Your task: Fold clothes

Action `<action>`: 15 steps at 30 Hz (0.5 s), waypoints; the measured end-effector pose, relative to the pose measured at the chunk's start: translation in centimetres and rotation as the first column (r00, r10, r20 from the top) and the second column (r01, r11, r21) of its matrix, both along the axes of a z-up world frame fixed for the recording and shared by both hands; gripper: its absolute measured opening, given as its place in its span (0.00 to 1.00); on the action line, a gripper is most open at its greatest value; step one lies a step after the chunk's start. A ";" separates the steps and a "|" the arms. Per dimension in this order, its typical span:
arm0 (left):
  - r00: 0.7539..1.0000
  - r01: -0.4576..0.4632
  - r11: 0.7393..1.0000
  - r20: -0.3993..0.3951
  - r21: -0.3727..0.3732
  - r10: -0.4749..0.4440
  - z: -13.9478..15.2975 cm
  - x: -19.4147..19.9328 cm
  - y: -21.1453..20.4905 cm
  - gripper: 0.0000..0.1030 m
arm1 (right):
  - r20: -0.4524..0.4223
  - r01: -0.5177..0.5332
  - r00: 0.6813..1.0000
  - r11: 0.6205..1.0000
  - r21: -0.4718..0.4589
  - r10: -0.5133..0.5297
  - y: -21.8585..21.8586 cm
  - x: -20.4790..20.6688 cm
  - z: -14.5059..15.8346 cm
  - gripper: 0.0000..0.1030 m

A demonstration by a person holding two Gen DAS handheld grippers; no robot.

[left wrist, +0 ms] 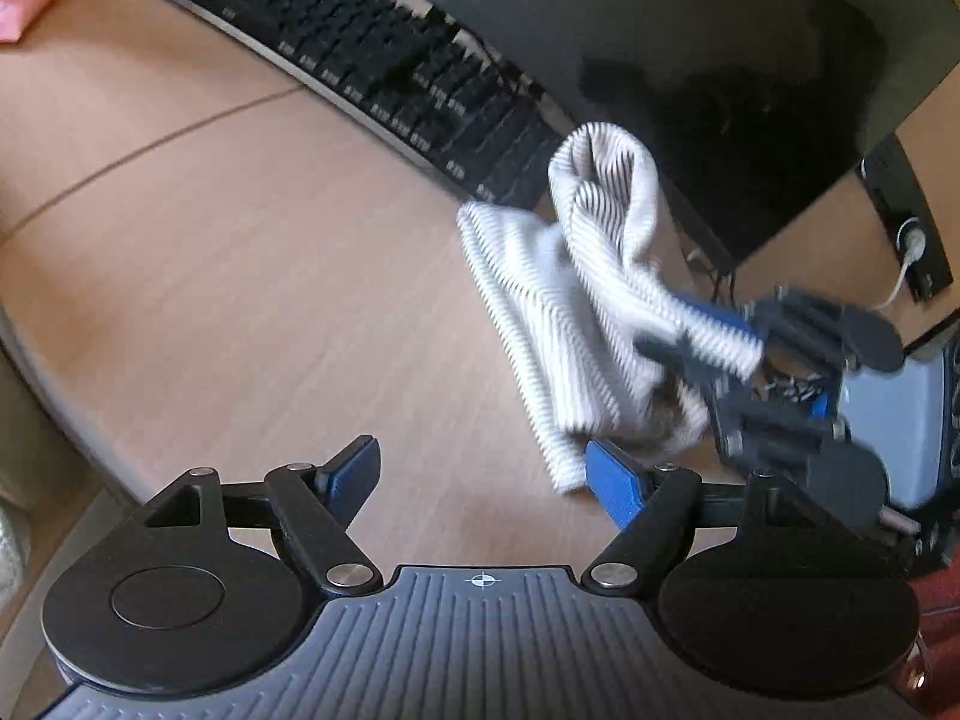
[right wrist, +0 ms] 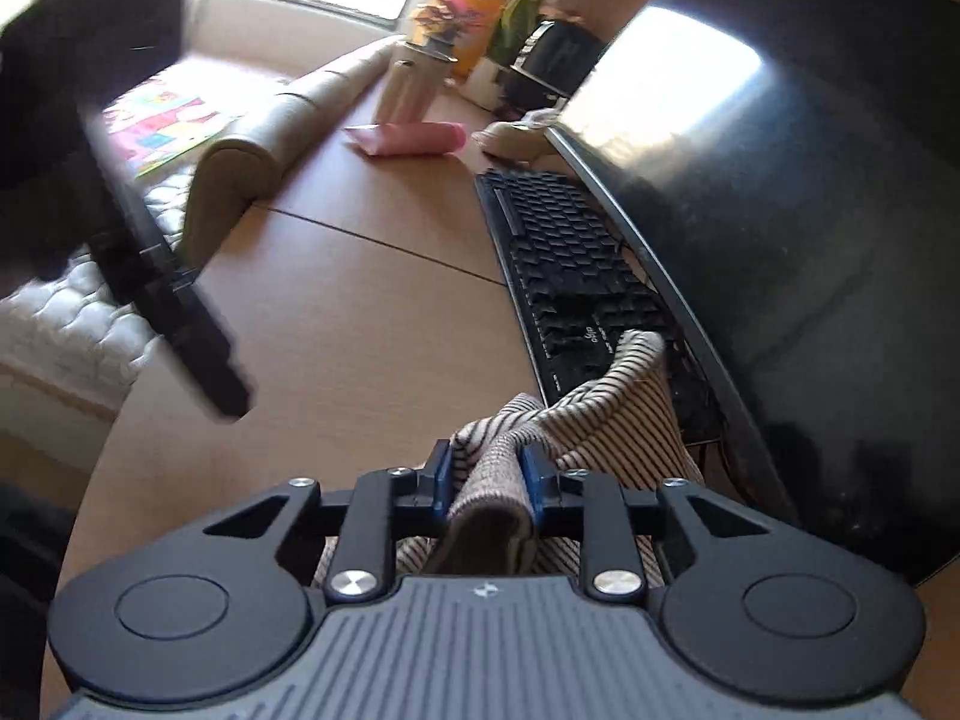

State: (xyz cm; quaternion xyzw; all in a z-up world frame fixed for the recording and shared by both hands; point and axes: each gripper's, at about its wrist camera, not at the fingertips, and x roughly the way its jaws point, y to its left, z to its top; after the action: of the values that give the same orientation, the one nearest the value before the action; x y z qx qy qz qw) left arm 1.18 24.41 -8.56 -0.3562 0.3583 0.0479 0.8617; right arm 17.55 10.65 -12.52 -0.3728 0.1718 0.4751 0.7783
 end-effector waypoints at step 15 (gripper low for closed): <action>0.980 0.168 0.986 0.109 -0.017 -0.166 1.4 17.3 0.6 0.70 | -0.088 0.017 0.996 1.000 0.018 -0.016 1.9 -1.7 -1.4 0.38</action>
State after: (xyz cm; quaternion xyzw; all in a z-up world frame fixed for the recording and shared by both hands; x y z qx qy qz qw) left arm 18.52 24.96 -7.11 -0.3381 0.3408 -0.0484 0.8759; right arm 15.83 12.50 -13.89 -0.3426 0.2046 0.4863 0.7774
